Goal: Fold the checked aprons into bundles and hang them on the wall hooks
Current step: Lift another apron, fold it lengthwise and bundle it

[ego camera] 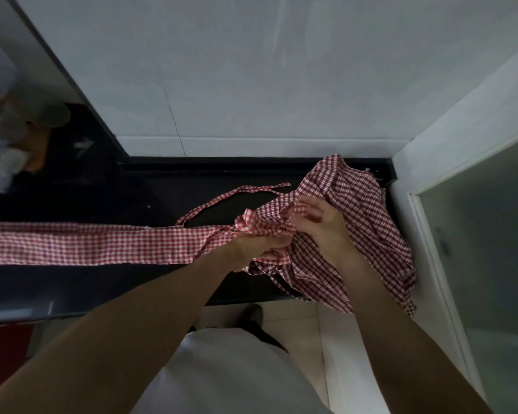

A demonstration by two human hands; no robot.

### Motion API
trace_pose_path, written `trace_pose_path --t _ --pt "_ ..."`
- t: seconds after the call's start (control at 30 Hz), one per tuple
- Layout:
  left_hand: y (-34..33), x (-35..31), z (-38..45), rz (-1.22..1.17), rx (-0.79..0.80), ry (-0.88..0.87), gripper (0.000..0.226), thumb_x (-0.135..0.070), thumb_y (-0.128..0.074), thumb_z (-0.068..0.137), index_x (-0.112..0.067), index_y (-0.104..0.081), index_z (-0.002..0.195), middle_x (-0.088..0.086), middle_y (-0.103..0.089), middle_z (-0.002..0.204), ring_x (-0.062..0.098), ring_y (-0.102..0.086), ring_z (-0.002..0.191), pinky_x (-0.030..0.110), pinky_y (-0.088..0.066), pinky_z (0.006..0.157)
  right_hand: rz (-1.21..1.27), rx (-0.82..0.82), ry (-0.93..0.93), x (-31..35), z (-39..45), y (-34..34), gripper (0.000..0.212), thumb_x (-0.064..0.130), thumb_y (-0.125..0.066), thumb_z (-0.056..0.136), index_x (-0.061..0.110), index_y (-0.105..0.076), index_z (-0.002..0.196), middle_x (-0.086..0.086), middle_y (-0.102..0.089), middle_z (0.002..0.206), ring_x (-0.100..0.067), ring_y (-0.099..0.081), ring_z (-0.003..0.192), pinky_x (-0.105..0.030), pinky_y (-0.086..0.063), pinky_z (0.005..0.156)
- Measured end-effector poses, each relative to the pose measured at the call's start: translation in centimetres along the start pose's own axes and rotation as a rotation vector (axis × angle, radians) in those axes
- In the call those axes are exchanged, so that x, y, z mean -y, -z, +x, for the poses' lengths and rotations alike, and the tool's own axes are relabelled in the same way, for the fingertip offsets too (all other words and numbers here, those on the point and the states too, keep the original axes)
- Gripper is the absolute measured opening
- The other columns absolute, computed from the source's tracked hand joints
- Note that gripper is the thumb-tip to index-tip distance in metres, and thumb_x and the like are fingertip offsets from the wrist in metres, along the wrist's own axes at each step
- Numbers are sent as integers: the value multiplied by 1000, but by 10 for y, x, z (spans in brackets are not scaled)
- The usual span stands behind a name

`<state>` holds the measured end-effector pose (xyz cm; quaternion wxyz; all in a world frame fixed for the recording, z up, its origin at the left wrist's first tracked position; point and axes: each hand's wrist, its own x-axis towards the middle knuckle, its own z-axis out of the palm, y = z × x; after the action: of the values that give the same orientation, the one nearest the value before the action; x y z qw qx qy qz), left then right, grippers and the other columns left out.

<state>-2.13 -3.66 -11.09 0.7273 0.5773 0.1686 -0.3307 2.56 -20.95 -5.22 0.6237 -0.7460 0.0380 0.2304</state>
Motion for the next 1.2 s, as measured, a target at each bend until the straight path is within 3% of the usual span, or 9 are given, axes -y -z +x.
trace_pose_path --t 0.1,0.2,0.4,0.6,0.73,0.87,1.0,1.13,1.2 --pt "-4 -7 -5 -46 -2 -18 58 -40 -77 73 -7 -67 118 11 -72 115 24 -70 104 34 -57 89 77 35 83 8 -3 2 28 5 -72 88 9 -67 115 -9 -73 102 -25 -70 98 -43 -55 95" --pt "-5 -13 -9 -92 32 -57 53 -37 -77 74 -11 -67 120 8 -72 117 26 -69 109 41 -52 97 25 150 83 12 -3 -1 25 0 -63 92 9 -64 115 -14 -72 105 -28 -69 101 -39 -56 93" --pt "-3 -17 -16 -10 12 -74 41 -22 -75 85 -8 -63 122 11 -72 115 26 -70 106 42 -54 96 -531 205 166 13 -4 -19 20 15 -56 101 18 -58 121 7 -66 113 -5 -65 102 -26 -57 87" --pt "1 -17 -14 18 -229 -153 27 -18 -81 79 -12 -70 104 6 -74 104 23 -71 98 38 -59 85 -499 189 188 5 -4 -26 28 -6 -43 96 15 -58 108 9 -63 98 12 -60 75 -11 -46 62" --pt "3 -19 -16 -116 -356 -76 26 -14 -83 77 -10 -68 99 7 -74 101 20 -73 91 36 -61 79 -447 -82 288 -25 -2 -30 36 -2 -60 91 16 -52 121 2 -54 119 0 -54 107 -16 -50 91" --pt "7 -22 -19 -232 -466 117 31 -12 -82 78 -6 -62 99 13 -70 101 25 -71 88 40 -62 79 -674 51 474 -66 0 -35 32 14 -55 99 13 -61 131 -1 -53 131 -13 -50 123 -27 -41 108" --pt "15 -18 -21 -218 -627 280 36 -14 -82 78 -4 -51 93 14 -66 91 26 -72 83 38 -62 75 -888 98 519 -94 1 -42 35 20 -59 97 14 -64 131 -4 -56 133 -22 -50 123 -43 -48 103" --pt "23 -8 -21 122 -855 279 78 -29 -85 74 -9 -39 135 10 -50 128 30 -56 116 37 -50 91 -1057 83 473 -100 2 -47 20 17 -64 92 18 -74 110 -3 -57 136 -26 -45 130 -52 -45 101" --pt "19 -5 -26 466 -1000 27 68 -29 -76 79 -15 -39 134 11 -38 136 29 -40 127 42 -36 103 -1116 92 423 -99 2 -51 18 21 -61 95 20 -74 108 -3 -52 141 -26 -38 137 -51 -38 107"
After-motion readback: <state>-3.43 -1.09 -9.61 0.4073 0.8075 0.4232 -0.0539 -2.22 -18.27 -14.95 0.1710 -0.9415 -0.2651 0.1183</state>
